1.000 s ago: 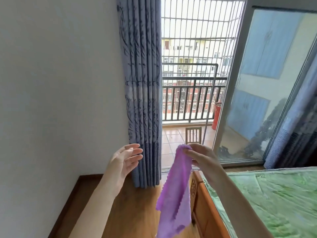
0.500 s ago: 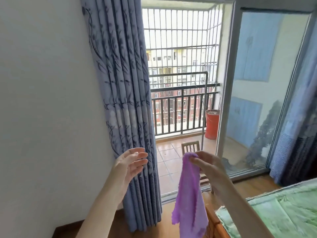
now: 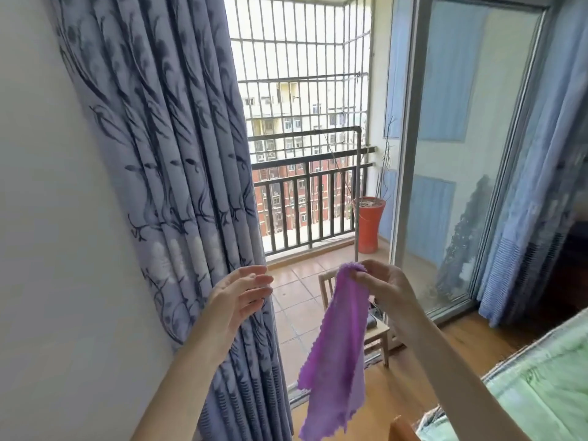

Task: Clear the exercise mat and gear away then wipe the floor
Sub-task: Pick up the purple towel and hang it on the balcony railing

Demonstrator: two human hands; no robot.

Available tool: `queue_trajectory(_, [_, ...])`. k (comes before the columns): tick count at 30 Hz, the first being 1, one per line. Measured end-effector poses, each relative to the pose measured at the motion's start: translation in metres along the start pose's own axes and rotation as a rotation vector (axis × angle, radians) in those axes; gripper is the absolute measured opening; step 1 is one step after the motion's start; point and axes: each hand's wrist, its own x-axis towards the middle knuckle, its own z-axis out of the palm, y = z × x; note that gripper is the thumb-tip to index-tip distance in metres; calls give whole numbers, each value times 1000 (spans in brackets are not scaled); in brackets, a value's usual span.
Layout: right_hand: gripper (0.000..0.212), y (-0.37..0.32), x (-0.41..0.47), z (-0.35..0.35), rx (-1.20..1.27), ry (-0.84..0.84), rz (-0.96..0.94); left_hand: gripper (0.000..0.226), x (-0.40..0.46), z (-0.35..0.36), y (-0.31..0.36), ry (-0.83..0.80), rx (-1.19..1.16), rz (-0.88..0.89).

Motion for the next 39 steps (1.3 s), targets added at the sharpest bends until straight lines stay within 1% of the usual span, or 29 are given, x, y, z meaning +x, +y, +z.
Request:
queue_trajectory(8, [13,35,112,-15,-102,-84,2,20,119,10,-32,-9,-22,-40])
queue_trajectory(15, [14,56,225,-39,-232,-154,-47,18,231,35,-35,28,-30,8])
queue_trajectory(21, [11,78,303,-56,-230,-174,-25,20,311,44,-47,59,-35,4])
queue_trajectory(24, [10,89,343,-55,-196,-178,11,20,349,43,-52,96,-48,-8])
queue_trajectory(26, [14,95,372,-51,-197,-191,17,21,376,43,-57,106,-62,-9])
queue_trajectory(32, [13,117,463,-32,-270,-282,-20,20,470,36,-64,79,-94,-8])
queue_trajectory(35, [15,124,509,-23,-258,-313,-38,20,523,31,-57,92,-114,2])
queue_trajectory(39, [16,126,569,-14,-223,-334,-76,19,589,25,-43,38,-93,53])
